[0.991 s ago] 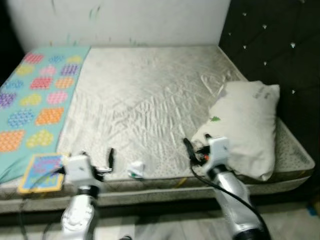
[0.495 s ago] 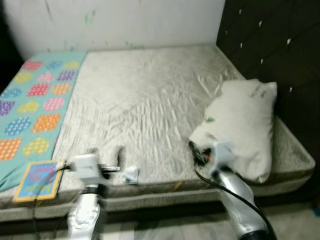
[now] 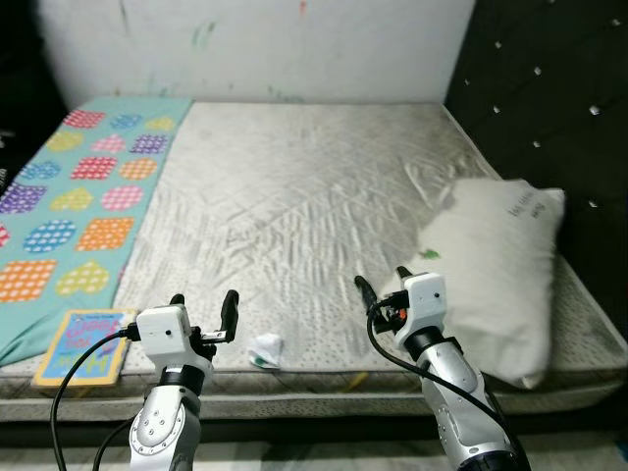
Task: Clean up the room
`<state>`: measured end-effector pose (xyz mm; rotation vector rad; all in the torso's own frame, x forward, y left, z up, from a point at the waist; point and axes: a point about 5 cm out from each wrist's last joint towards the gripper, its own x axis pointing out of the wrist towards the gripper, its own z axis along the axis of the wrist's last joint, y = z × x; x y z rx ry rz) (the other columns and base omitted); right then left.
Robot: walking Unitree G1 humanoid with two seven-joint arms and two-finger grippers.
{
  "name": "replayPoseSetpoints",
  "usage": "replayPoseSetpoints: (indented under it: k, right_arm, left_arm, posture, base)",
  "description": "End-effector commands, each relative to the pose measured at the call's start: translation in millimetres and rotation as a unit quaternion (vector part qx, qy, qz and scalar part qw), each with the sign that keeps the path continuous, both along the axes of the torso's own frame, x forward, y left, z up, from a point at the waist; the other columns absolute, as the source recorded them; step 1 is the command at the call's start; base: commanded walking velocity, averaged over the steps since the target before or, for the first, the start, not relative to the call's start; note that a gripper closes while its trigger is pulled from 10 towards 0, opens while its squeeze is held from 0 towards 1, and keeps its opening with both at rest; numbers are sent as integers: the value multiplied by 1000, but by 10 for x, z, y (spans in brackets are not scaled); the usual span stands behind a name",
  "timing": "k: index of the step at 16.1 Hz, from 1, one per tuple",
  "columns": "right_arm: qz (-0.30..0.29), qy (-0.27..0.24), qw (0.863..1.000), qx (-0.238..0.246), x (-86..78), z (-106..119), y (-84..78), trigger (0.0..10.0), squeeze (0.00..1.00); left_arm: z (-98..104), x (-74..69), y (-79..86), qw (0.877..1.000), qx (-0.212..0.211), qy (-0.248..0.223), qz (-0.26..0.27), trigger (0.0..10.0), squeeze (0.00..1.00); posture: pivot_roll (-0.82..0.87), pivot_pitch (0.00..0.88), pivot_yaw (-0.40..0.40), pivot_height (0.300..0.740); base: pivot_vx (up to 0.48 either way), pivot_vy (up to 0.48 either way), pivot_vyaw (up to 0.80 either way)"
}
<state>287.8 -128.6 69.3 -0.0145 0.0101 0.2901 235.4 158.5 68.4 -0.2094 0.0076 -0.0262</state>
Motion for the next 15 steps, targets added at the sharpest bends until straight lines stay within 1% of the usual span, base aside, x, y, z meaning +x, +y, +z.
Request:
replayPoseSetpoints:
  k: [1, 2, 3, 4, 6, 8, 9, 10, 11, 12, 13, 14, 15]
  right_arm:
    - [3, 7, 1000, 6, 9, -8, 5, 10000, 0]
    - [-4, -3, 1000, -4, 18, 3, -23, 10000, 0]
    - [-6, 5, 1000, -12, 19, -13, -43, 10000, 0]
    - [5, 17, 1000, -16, 12, -30, -49, 10000, 0]
    - [-5, 18, 1000, -3, 7, -32, -85, 10000, 0]
    - [-8, 17, 1000, -2, 18, -23, -102, 10000, 0]
    - [-10, 14, 1000, -12, 21, -18, -104, 10000, 0]
    - [-25, 4, 998, -59, 30, -21, -114, 10000, 0]
    - [-10, -1, 998, -62, 16, -36, -94, 10000, 0]
    - [8, 14, 999, -27, -2, -53, -68, 10000, 0]
    - [0, 13, 999, -35, 0, -43, -73, 10000, 0]
    - [5, 19, 999, -26, -3, -44, -57, 10000, 0]
    - [9, 15, 999, -28, -8, -35, -46, 10000, 0]
  left_arm:
    - [-6, 0, -16, 1000, 0, 1, -8, 10000, 0]
    - [-8, 0, -25, 1000, -1, 2, -11, 10000, 0]
    - [-12, -1, -31, 1000, -1, 2, -12, 10000, 0]
    - [-14, -2, -36, 1000, -1, 3, -12, 10000, 0]
    - [-16, -5, -40, 1000, -1, 3, -14, 10000, 0]
    - [-20, 1, -41, 1000, -2, 5, -14, 10000, 0]
    - [-28, 6, -41, 1000, -6, 9, -9, 10000, 0]
    - [-38, 10, -34, 1000, -8, 13, 1, 10000, 0]
    - [-49, 14, -30, 1000, -9, 17, 7, 10000, 0]
    - [-58, 15, -22, 1000, -11, 21, 13, 10000, 0]
    - [-57, 18, -18, 1000, -4, 21, 13, 10000, 0]
    - [-57, 19, -18, 1000, -3, 21, 13, 10000, 0]
    - [-58, 22, -18, 1000, -1, 21, 12, 10000, 0]
  posture:
    - [105, 27, -27, 740]
    - [104, 28, -27, 740]
    - [103, 29, -25, 740]
    - [103, 30, -27, 740]
    - [101, 32, -25, 740]
    - [98, 33, -26, 740]
    - [98, 33, -26, 740]
    - [99, 32, -27, 740]
    - [99, 32, -27, 740]
    - [99, 32, -27, 740]
    - [99, 32, -27, 740]
    - [99, 32, -27, 740]
    - [99, 32, -27, 740]
  base:
    - [251, 0, 0]
    - [255, 0, 0]
    - [251, 0, 0]
    - [259, 0, 0]
    - [259, 0, 0]
    - [251, 0, 0]
    - [0, 0, 0]
    - [0, 0, 0]
    - [0, 0, 0]
    - [0, 0, 0]
    - [0, 0, 0]
    - [0, 0, 0]
    - [0, 0, 0]
